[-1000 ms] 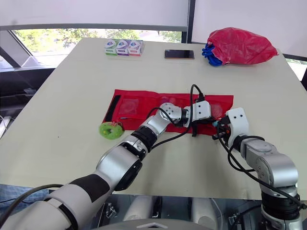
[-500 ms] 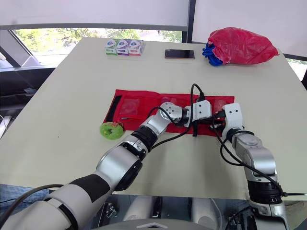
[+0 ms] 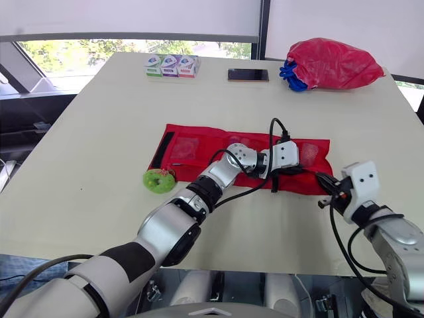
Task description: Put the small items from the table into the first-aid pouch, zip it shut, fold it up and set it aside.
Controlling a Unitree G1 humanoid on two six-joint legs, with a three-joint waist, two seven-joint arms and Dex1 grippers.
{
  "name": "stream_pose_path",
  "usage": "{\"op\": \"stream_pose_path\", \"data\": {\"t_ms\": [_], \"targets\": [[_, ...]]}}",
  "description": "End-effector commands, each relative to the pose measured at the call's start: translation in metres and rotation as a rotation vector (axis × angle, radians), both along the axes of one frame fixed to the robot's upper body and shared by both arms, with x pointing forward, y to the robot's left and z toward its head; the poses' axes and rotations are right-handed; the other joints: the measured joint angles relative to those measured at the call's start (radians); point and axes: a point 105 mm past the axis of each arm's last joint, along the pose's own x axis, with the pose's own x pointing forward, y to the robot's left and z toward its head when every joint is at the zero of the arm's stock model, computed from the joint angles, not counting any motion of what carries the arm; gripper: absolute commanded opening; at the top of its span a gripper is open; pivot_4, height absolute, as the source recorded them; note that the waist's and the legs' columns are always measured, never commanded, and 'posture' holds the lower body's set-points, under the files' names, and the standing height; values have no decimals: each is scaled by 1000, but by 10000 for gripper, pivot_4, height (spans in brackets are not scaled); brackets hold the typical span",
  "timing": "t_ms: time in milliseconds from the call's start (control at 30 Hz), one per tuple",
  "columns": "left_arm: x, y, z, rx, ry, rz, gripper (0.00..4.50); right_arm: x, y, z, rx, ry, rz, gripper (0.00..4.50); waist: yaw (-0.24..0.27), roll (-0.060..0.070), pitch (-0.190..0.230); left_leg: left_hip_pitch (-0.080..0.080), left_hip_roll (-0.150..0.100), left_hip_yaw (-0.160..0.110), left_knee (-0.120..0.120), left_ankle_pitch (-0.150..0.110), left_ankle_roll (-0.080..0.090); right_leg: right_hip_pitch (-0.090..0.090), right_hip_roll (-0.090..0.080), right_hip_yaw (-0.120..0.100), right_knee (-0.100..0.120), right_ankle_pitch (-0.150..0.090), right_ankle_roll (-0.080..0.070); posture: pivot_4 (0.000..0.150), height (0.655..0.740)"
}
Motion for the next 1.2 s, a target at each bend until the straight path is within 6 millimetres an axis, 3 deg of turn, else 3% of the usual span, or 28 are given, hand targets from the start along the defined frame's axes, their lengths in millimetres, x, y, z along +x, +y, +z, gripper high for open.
{"op": "stream_pose_path", "data": {"t_ms": [33,233,433,600,700,867,1000,1100,1200], "targets": [[-5,-18,25,-84,-9,-24,13958,-7,-6,16,46,-53,-28,13785,0,0,0,0,0,0,0,0,0,0,0,0,0,0,0,1500,7400],[-1,-1,43,-143,-3,-49,44637,-7,-9,5,88,-20,-84,44958,0,0,0,0,1,0,0,0,0,0,1,1,0,0,0,1500,7400],[-4,53,60,-188,50,-116,44637,0,-17,-15,126,48,-157,44958,-11,2,-1,2,3,2,0,0,0,0,1,2,1,0,0,1500,7400],[-18,108,65,-165,83,-162,44637,5,-18,-30,180,120,-186,44958,-17,3,-1,2,4,2,-1,0,0,0,1,3,1,0,-1,1500,7400],[-25,150,61,-106,83,-154,44637,8,-18,-40,209,172,-186,44958,-19,4,-1,2,4,2,0,0,0,0,1,3,1,0,-1,1500,7400],[-36,186,64,-84,95,-119,44637,12,-11,-46,250,218,-154,44958,-20,4,-1,3,4,2,0,0,0,0,1,3,1,0,-1,1500,7400],[-46,205,66,-55,100,-84,45000,19,-11,-43,296,201,-156,32893,-23,4,-1,3,4,3,-1,0,0,0,1,3,1,0,-1,1500,7400],[-51,211,70,-55,92,-48,45000,19,-12,-45,279,215,-149,16781,-23,4,-1,3,4,3,-1,0,0,0,1,3,1,0,-1,1500,7400],[-57,214,73,-66,93,-33,45000,17,-19,-47,245,230,-157,6383,-22,4,-1,3,4,3,-1,0,0,0,1,3,1,0,-1,1500,7400]]}}
